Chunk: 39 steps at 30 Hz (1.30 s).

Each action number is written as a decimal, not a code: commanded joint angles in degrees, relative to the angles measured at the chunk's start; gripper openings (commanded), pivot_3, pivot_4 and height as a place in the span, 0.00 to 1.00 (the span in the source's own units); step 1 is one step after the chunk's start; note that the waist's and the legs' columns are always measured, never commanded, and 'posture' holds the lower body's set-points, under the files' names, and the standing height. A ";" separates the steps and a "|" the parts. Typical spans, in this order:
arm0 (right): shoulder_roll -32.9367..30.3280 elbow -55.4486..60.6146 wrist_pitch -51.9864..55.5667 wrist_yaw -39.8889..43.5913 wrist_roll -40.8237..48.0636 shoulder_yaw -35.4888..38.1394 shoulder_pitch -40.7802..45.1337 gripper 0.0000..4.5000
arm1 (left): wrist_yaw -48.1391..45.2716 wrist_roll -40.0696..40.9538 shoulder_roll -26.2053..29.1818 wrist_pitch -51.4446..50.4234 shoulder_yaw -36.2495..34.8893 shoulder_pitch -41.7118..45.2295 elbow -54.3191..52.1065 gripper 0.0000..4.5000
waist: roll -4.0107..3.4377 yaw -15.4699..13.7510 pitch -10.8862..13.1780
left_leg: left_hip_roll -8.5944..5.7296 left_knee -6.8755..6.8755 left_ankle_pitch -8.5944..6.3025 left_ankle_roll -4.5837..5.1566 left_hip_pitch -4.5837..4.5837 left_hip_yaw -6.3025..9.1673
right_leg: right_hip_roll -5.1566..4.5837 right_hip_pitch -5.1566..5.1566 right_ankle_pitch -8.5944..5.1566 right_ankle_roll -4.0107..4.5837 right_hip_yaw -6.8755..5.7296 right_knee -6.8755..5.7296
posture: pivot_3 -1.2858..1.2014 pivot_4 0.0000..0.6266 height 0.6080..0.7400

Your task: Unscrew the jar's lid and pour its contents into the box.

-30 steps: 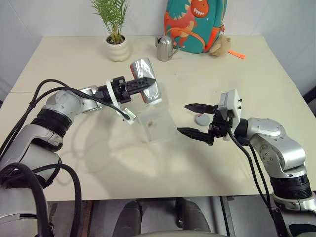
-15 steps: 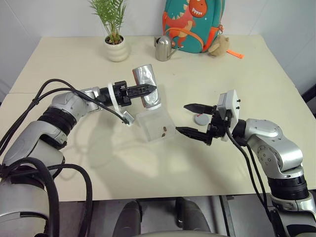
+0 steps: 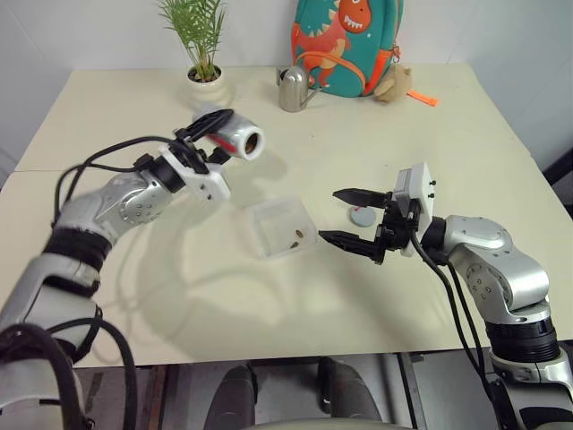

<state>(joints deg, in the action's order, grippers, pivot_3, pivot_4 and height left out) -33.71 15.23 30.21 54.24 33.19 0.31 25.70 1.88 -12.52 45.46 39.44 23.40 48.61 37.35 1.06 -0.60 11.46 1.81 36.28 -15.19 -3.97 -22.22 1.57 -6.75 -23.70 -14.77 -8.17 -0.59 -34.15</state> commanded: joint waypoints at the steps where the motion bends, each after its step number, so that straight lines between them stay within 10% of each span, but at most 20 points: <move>1: -0.60 0.80 -0.08 0.90 1.31 1.20 0.96 0.99 | -13.81 22.63 -2.04 -21.84 -11.76 -5.18 -10.03 0.45 | 0.01 0.52 0.01 | 0.01 0.05 0.00 0.01 -0.04 0.02 | 0.01 -0.01 0.00 0.00 -0.01 -0.05 | 0.52 0.24 1.00; 9: -1.14 -0.23 -0.29 2.24 0.61 0.96 1.74 0.99 | -12.37 39.19 -8.22 -51.70 -32.95 -14.88 -16.26 0.45 | 0.10 0.84 -0.04 | 0.01 0.59 -0.24 0.43 0.10 0.08 | 0.02 0.10 0.00 0.00 0.04 -0.50 | 0.52 0.24 1.00; 23: -1.46 -1.79 -2.58 4.24 -2.41 -0.45 1.80 0.99 | -18.04 35.34 -13.11 -33.14 -44.80 -20.89 -2.81 0.45 | 0.39 0.56 -0.22 | 0.00 0.79 -0.25 0.42 0.06 0.09 | 0.03 0.21 0.19 0.07 0.04 -0.37 | 0.52 0.24 1.00; 31: -1.74 -2.06 -4.58 5.16 -3.99 -1.24 2.08 1.00 | -19.10 32.91 -12.32 -30.23 -46.59 -24.16 -2.53 0.99 | 0.42 0.78 -0.24 | 0.01 0.76 -0.27 0.42 0.08 0.08 | 0.03 0.19 0.20 0.07 0.04 -0.35 | 0.52 0.24 1.00; 39: -2.68 -2.75 -6.62 7.30 -5.32 -2.09 1.93 1.00 | -23.53 30.80 -9.67 -30.59 -46.73 -33.28 -13.23 0.99 | 0.43 0.76 -0.24 | 0.02 0.74 -0.28 0.41 0.07 0.08 | 0.02 0.19 0.20 0.08 0.04 -0.27 | 0.52 0.24 1.00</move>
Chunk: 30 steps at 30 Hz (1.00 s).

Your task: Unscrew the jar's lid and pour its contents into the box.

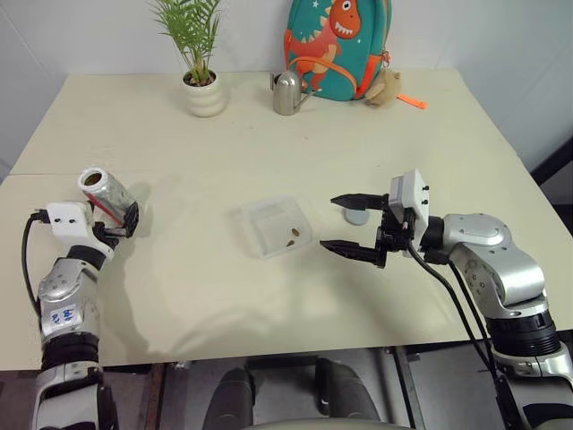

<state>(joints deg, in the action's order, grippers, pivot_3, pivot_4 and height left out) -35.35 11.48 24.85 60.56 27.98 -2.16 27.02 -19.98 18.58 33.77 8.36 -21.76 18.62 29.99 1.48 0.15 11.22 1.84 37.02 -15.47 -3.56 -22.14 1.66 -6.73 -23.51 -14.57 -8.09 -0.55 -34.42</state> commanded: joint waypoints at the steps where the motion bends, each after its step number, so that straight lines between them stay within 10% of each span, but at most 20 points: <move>1: -1.20 0.98 -1.29 1.18 -0.23 0.39 0.57 1.00 | -2.49 -0.39 2.64 0.16 -1.77 -5.21 -7.59 0.99 | 0.00 0.05 0.00 | 0.00 -0.01 -0.01 0.00 0.00 0.00 | 0.00 0.00 0.00 0.00 0.00 0.00 | 0.52 0.24 1.00; 14: -3.75 -1.19 -2.05 4.85 0.12 1.99 1.52 1.00 | -18.28 -2.04 14.77 -0.03 -3.12 -21.91 -23.22 0.99 | -0.01 -0.21 0.01 | 0.15 -0.08 -0.15 0.01 0.00 -0.06 | 0.03 -0.04 -0.06 0.36 -0.04 0.42 | 0.52 0.24 1.00; 30: -10.22 -0.31 -3.64 5.10 0.24 8.87 -7.31 1.00 | -33.83 1.23 11.55 -3.34 12.22 -6.17 -30.44 0.99 | -0.04 -0.08 0.01 | 0.33 -0.09 -0.25 0.18 0.02 -0.42 | 0.13 -0.11 0.15 0.28 0.01 0.55 | 0.52 0.24 1.00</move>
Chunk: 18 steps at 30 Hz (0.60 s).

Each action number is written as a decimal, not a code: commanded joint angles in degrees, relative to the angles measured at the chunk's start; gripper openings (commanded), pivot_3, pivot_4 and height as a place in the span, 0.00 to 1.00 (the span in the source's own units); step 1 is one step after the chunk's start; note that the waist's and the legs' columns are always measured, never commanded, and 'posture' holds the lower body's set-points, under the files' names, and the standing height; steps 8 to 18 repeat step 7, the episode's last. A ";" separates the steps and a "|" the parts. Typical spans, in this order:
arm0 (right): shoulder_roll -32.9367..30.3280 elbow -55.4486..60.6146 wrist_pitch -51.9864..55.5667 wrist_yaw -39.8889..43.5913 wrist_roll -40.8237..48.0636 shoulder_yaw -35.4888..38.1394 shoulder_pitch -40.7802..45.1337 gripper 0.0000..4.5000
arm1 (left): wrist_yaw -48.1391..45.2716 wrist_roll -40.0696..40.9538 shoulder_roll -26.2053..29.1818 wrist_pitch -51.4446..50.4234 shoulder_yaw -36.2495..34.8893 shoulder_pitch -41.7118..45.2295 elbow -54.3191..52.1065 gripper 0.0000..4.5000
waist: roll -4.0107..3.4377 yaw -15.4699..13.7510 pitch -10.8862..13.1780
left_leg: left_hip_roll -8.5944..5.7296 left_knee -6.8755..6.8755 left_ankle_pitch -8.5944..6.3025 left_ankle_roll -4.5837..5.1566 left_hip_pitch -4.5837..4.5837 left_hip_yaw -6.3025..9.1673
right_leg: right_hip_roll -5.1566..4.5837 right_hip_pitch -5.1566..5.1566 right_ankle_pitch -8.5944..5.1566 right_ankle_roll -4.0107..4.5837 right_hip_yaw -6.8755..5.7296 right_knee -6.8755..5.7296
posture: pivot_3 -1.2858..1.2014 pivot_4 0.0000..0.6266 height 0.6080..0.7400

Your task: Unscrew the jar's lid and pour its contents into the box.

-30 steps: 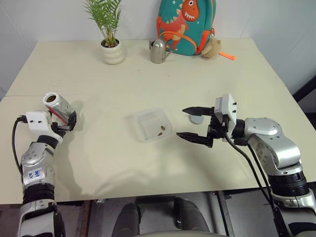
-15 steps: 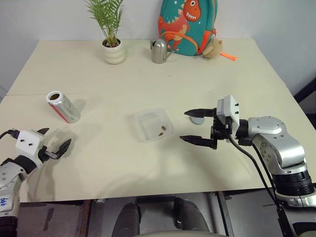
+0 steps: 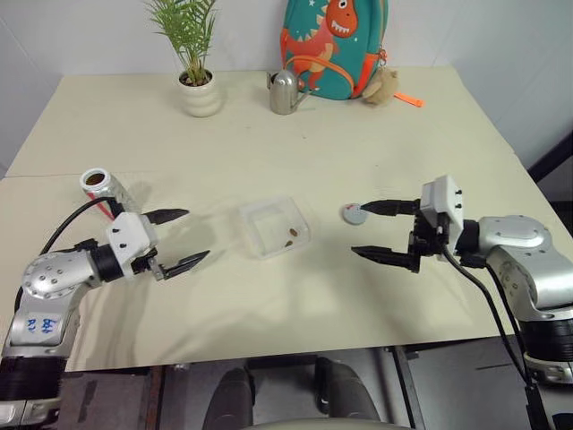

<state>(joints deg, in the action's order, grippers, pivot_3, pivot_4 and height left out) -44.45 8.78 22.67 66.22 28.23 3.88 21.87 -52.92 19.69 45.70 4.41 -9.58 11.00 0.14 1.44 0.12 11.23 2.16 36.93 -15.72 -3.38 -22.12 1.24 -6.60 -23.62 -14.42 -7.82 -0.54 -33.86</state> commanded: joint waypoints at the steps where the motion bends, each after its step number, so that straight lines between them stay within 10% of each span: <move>1: -1.23 3.03 -1.71 -0.91 -0.07 3.19 -2.99 1.00 | -0.98 0.57 -0.59 0.09 -0.03 2.08 -0.77 0.99 | 0.00 -0.06 0.00 | 0.00 0.01 -0.01 0.02 0.00 -0.01 | 0.00 0.01 0.00 0.00 0.00 0.02 | 0.52 0.24 1.00; 18: -0.69 3.63 -2.54 -2.56 0.08 4.01 -4.41 1.00 | -1.22 1.92 -0.86 -2.71 -0.96 2.18 -2.42 0.99 | 0.00 0.21 0.00 | 0.00 0.03 -0.03 0.04 0.04 -0.14 | 0.00 0.00 0.02 -0.04 0.14 0.01 | 0.52 0.24 1.00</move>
